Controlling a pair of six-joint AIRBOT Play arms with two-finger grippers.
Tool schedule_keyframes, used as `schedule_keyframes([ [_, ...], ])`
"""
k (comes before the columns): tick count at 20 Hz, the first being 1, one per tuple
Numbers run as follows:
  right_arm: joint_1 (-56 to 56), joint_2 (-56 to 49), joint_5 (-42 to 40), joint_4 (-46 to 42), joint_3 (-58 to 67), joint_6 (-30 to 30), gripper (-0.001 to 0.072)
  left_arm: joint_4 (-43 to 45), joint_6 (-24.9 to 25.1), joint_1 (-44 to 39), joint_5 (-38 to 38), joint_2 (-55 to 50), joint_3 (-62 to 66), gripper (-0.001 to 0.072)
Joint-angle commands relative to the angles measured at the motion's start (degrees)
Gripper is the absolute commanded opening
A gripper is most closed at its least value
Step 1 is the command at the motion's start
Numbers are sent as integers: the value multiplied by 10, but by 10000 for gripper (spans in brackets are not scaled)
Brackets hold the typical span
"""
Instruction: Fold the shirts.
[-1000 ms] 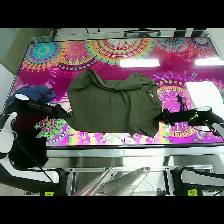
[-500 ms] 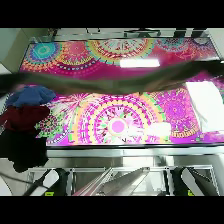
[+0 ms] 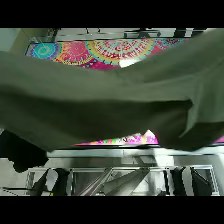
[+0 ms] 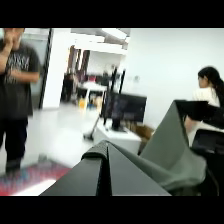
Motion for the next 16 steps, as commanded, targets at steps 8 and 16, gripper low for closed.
schedule_keyframes([
  [8,224,-269,-93,-183,-190,-40,16,388,-12,-295,158,-313,-5,22],
  [16,252,-607,-173,-33,-164,-133,15,431,6,-309,237,-595,83,22],
])
